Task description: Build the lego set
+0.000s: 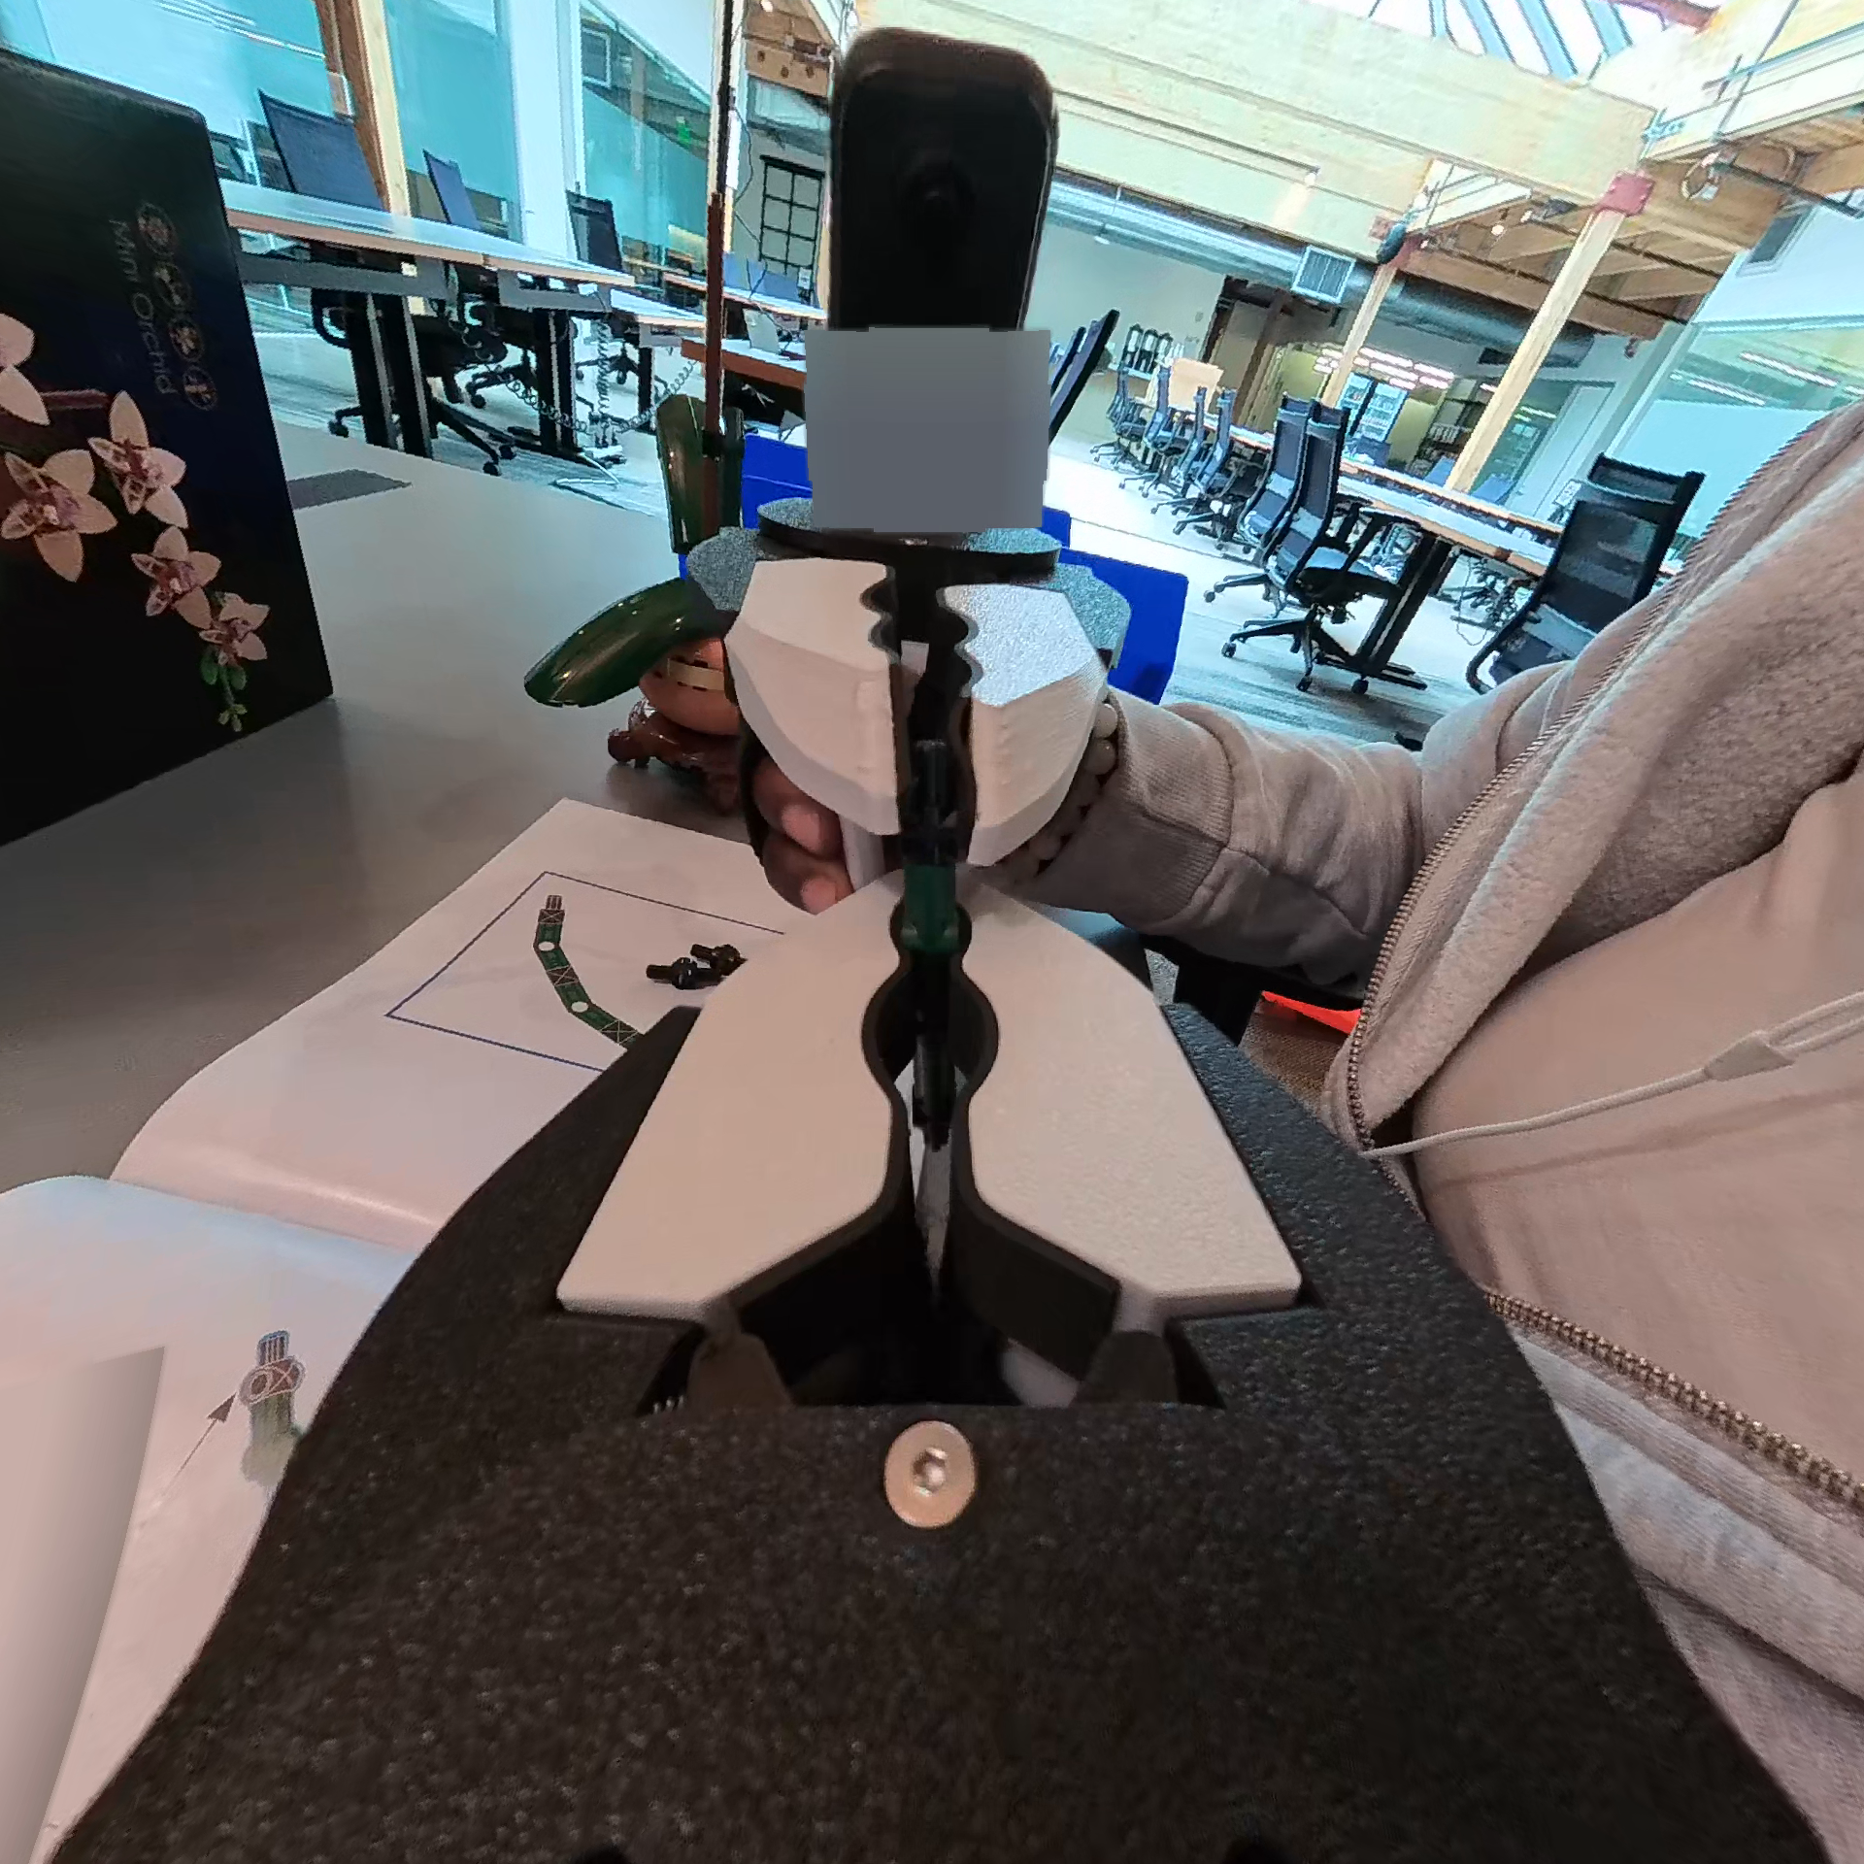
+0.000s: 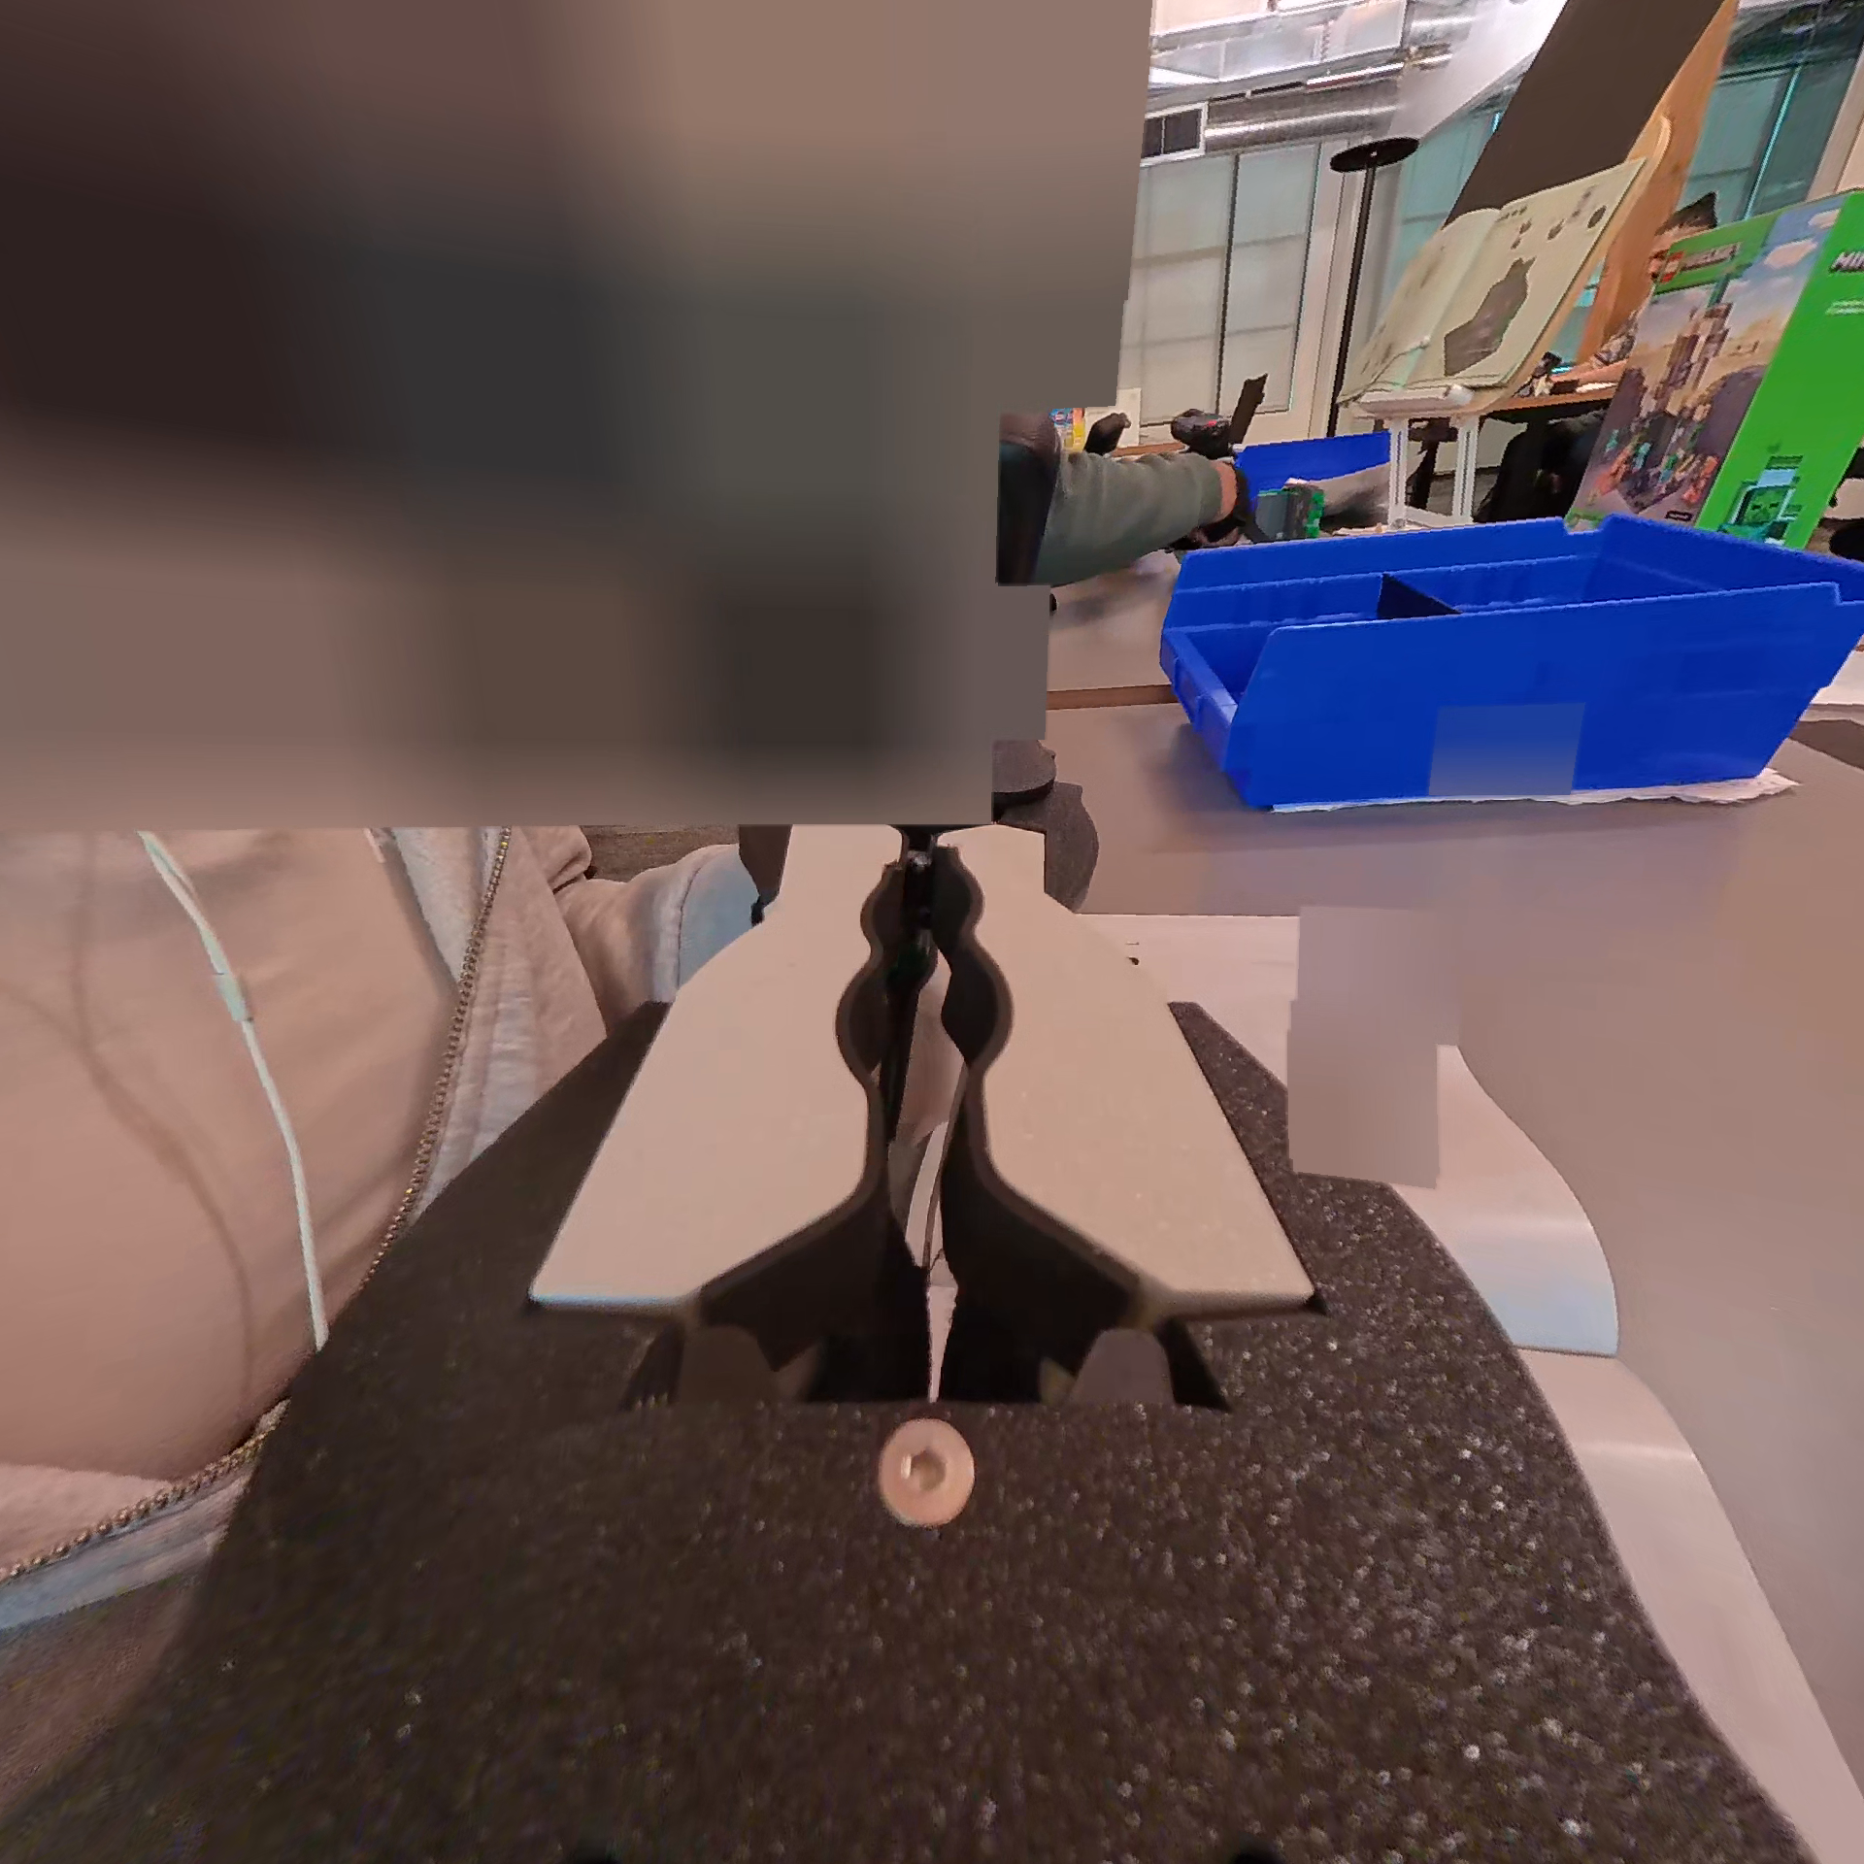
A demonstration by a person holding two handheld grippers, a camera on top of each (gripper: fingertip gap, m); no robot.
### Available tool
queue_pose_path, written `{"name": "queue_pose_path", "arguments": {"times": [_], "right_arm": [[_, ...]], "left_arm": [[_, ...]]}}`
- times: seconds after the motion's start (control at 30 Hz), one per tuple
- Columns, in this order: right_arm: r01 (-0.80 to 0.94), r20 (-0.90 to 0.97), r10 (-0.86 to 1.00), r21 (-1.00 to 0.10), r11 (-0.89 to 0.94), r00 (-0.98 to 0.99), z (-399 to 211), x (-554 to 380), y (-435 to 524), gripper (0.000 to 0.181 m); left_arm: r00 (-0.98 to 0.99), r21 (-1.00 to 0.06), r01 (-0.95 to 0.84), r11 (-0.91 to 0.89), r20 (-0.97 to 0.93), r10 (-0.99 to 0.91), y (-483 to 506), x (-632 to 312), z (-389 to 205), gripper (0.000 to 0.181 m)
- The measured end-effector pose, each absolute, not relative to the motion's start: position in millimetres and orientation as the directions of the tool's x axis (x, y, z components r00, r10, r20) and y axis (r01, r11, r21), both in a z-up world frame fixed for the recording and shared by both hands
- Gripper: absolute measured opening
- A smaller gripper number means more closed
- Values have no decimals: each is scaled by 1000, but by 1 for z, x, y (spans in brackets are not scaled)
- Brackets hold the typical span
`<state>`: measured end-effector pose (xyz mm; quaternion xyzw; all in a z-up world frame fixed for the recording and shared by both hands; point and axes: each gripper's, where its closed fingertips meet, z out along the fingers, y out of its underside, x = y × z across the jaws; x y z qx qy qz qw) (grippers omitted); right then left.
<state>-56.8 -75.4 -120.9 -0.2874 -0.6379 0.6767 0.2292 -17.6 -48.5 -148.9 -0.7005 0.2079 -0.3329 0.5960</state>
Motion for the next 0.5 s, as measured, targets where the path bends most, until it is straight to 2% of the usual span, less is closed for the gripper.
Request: {"name": "queue_pose_path", "arguments": {"times": [0.17, 0.2, 0.23, 0.27, 0.33, 0.4, 0.43, 0.5], "right_arm": [[34, -54, 708, -999, -42, -704, -117, -60, -72, 6], [16, -31, 715, -1000, -27, -698, -112, -59, -70, 15], [-18, -16, 734, -999, -39, -679, -100, -56, -66, 35], [-47, 1, 765, -998, -38, -644, -89, -53, -58, 40], [-41, 97, 867, -995, 88, -489, -85, -48, -33, 39], [117, 226, 912, -953, 279, -342, -106, -39, -7, 39], [229, 260, 906, -910, 346, -334, -122, -31, -1, 36], [417, 237, 865, -800, 432, -442, -160, -8, -6, 23]], "left_arm": [[718, -975, 118, -188, 215, -662, -44, -24, -148, 0], [743, -980, 110, -166, 192, -641, -42, -26, -146, 0], [777, -984, 91, -153, 166, -608, -40, -32, -146, 0], [819, -986, 57, -158, 137, -557, -36, -42, -152, 0], [912, -980, -10, -200, 73, -403, -28, -74, -167, 0], [949, -975, -25, -220, 47, -312, -26, -96, -173, 0], [950, -979, 2, -205, 66, -306, -26, -99, -170, 0], [937, -983, 69, -169, 121, -327, -27, -97, -163, 0]]}}
